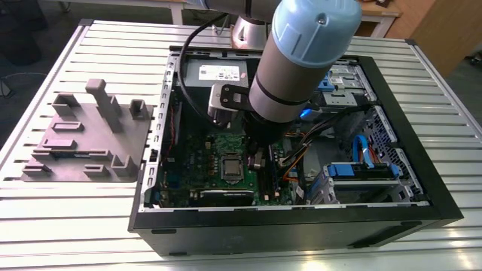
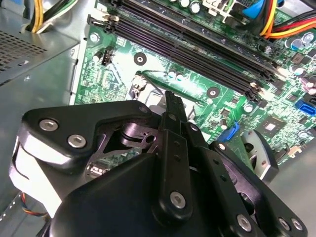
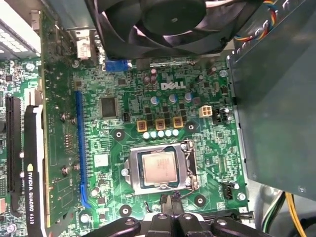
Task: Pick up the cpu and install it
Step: 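Install the first cpu locking lever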
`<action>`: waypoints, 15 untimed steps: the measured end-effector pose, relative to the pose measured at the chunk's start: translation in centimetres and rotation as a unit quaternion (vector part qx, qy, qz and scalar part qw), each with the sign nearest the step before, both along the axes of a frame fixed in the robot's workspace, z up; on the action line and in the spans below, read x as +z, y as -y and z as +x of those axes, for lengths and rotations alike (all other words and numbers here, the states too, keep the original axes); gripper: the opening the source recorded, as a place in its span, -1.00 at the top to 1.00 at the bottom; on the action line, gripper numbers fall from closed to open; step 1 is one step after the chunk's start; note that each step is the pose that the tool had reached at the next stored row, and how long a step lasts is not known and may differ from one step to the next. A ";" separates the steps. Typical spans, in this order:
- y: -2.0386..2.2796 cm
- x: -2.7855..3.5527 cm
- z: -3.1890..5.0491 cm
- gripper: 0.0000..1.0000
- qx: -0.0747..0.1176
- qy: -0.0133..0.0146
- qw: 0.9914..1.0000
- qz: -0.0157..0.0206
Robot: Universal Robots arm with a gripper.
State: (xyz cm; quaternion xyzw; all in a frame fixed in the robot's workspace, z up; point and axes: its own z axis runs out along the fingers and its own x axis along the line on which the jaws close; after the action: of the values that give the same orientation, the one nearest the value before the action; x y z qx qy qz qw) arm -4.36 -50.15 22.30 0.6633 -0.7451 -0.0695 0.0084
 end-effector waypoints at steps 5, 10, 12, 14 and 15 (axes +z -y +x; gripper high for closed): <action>0.14 -0.26 0.01 0.80 0.001 0.000 1.000 -0.001; 0.15 -0.58 0.01 0.80 0.008 0.000 1.000 -0.008; 0.16 -0.68 0.01 0.80 0.013 0.000 1.000 -0.010; 0.19 -0.74 0.01 0.80 0.016 0.000 1.000 -0.013; 0.21 -0.78 0.01 0.80 0.018 0.000 1.000 -0.015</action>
State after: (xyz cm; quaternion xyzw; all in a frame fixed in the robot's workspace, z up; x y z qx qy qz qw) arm -4.35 -50.35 21.52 0.6760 -0.7343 -0.0578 0.0198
